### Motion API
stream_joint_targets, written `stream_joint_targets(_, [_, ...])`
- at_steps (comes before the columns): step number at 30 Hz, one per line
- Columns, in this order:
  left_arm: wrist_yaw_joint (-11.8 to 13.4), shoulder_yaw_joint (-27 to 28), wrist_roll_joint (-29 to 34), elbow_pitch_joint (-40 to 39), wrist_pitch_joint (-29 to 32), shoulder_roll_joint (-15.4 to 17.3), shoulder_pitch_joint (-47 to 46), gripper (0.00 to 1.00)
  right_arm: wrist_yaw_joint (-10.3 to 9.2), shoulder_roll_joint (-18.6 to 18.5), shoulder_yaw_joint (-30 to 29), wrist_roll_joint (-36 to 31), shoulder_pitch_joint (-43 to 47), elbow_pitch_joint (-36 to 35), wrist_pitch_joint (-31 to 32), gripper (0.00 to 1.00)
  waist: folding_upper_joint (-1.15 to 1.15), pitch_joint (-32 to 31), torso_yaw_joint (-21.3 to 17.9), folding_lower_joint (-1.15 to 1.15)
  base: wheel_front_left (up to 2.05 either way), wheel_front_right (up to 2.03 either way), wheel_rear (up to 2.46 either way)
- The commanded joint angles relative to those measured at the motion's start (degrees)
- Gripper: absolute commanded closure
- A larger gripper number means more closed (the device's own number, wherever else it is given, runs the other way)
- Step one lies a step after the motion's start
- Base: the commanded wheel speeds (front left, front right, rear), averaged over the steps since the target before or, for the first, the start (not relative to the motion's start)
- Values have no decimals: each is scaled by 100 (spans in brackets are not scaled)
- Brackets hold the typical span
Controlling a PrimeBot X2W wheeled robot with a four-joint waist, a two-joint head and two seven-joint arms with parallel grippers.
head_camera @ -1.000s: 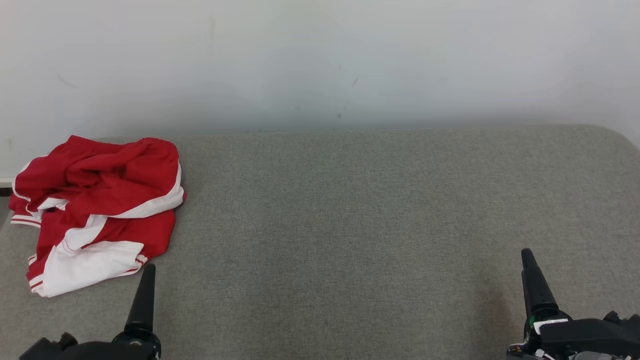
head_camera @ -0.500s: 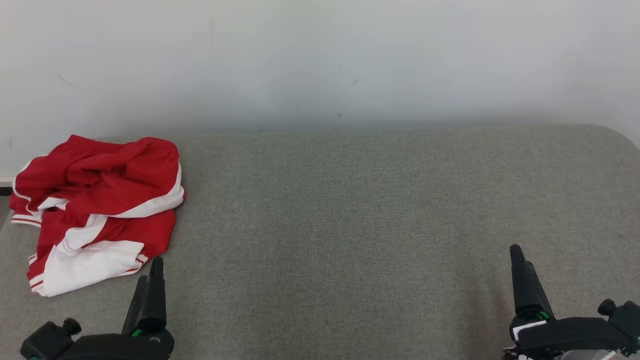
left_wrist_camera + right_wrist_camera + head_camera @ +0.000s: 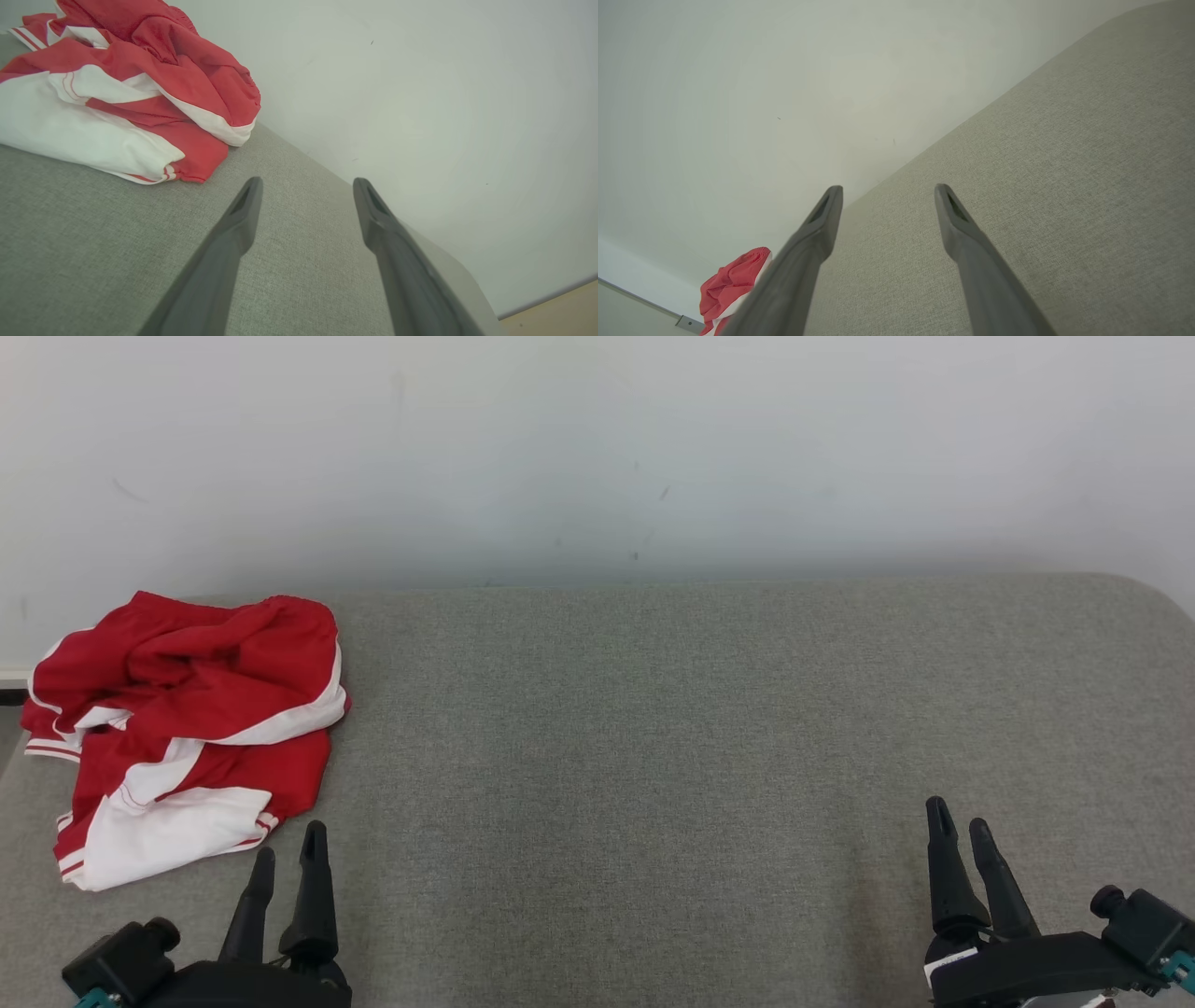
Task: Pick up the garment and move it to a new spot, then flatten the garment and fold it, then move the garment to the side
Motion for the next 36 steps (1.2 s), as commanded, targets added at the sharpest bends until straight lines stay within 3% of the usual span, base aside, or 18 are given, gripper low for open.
stream_joint_targets(1, [35,-43,285,-98,-68,79,-26,0,-5,-31,6,-236,-5,-40,-67,0,0,-6,2,0,0,0,0])
stream_joint_targets(16, [217,-191,1211,-141,-295,212,4,0,-6,-25,46,-1210,23,35,-297,0,0,-25,4,0,0,0,0])
stream_joint_targets(36, [257,-296,2262,-262,-581,288,26,0,-8,-41,73,-2389,69,-50,-580,0,0,-48,30,0,0,0,0])
